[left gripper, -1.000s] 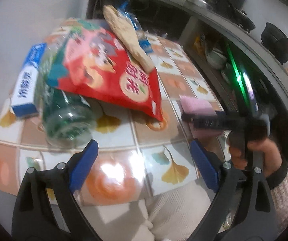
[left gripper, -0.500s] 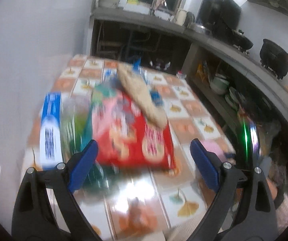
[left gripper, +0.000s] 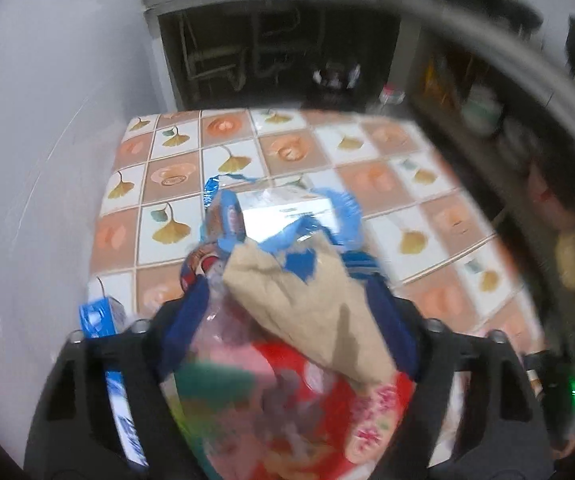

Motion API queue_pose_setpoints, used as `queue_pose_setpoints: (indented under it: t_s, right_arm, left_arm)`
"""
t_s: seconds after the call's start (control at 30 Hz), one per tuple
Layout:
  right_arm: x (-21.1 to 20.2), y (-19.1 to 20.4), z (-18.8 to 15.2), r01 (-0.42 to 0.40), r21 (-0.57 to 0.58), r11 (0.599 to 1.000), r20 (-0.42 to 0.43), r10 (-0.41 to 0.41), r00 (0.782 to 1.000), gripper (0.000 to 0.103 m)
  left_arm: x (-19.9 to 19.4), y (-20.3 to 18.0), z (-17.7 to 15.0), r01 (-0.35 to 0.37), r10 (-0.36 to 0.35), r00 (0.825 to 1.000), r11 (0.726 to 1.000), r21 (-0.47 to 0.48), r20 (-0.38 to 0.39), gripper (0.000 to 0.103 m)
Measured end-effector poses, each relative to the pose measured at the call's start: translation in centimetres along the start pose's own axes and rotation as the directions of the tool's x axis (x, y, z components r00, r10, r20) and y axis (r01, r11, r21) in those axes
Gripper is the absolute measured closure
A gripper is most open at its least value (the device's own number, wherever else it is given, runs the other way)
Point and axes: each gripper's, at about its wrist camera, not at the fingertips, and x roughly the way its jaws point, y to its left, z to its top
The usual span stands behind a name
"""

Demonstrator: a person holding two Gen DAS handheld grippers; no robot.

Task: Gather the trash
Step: 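Grasp the brown paper scrap with the left gripper and pull it from the pile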

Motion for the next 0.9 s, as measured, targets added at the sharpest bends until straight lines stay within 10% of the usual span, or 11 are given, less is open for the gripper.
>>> queue_pose_setpoints:
  t_s: [0.37,0.9]
  right_arm:
    - [-0.2,-0.4,-0.1,-0.026,0.000,1.000,0.018,0.026,1.000,0.023]
    - [-1.2,-1.1,-0.1,-0.048,0.023,0.999,0.053,0.047,0.997,0.026]
  left_arm:
    - [1.1,-0.1,0.9,-0.110,0.112,0.994,0.990,0.089,-0.019,0.094]
    - [-9.3,-0.2,1.6,-0.131,0.118,0.968,0.990,0.045,0.220,0.100]
